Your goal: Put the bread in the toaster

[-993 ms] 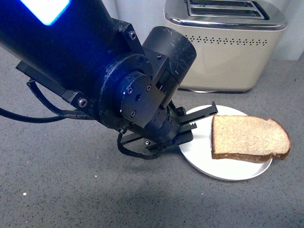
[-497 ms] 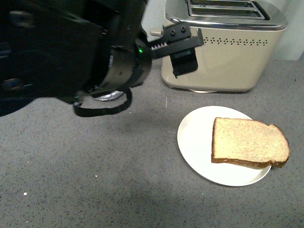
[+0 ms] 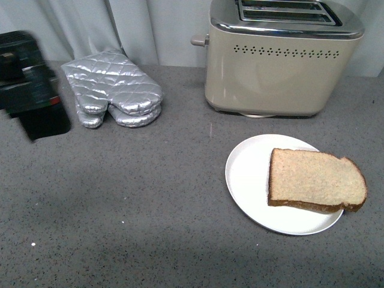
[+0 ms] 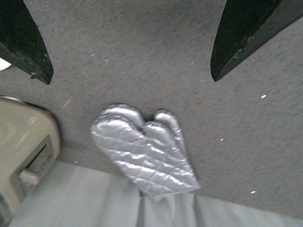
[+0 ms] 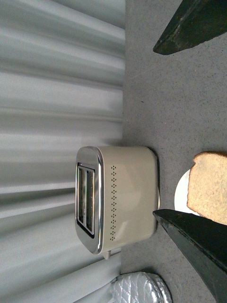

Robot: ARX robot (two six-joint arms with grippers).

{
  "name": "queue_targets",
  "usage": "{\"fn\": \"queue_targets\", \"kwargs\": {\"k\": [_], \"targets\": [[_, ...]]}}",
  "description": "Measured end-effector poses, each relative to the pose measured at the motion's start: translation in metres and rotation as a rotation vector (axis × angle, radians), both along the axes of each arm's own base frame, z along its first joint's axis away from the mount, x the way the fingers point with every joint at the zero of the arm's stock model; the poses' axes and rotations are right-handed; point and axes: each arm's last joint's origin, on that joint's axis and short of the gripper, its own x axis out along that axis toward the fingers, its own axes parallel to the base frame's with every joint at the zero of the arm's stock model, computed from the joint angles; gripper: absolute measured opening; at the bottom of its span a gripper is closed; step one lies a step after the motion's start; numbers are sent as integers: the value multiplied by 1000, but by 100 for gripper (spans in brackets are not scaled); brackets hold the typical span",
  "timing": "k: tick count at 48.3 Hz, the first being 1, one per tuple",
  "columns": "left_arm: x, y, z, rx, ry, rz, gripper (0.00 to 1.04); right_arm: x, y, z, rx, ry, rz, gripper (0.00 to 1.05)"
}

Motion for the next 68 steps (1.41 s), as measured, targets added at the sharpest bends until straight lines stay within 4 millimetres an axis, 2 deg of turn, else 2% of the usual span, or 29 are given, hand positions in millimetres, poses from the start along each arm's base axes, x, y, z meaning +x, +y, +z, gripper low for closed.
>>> {"fn": "queue_targets", "kwargs": {"k": [6, 7, 11, 14, 22, 28, 33, 37, 54, 60, 68], "targets": [[-32, 24, -1, 39, 22, 79, 98, 0, 0, 0, 0, 0, 0, 95], [-36, 28, -1, 37, -5, 56, 95, 0, 0, 0, 0, 0, 0, 95], [-55, 43, 2, 50, -224, -95, 77, 0, 0, 0, 0, 0, -1, 95], [-61, 50, 13, 92, -312, -119, 63, 0, 0, 0, 0, 0, 0, 95], [-69, 62, 17, 147, -325, -122, 26, 0, 0, 0, 0, 0, 0, 95], [-73, 66, 18, 154, -333, -124, 5, 0, 0, 0, 0, 0, 0, 95], [-77, 73, 18, 157, -331, -152, 4, 0, 0, 0, 0, 0, 0, 95], [-79, 79, 19, 166, -333, -111, 4, 0, 0, 0, 0, 0, -1, 95], [-87, 80, 18, 165, -333, -120, 4, 0, 0, 0, 0, 0, 0, 95], [-97, 80, 15, 165, -323, -122, 4, 0, 0, 0, 0, 0, 0, 95], [-98, 80, 15, 165, -325, -122, 4, 0, 0, 0, 0, 0, 0, 95]]}}
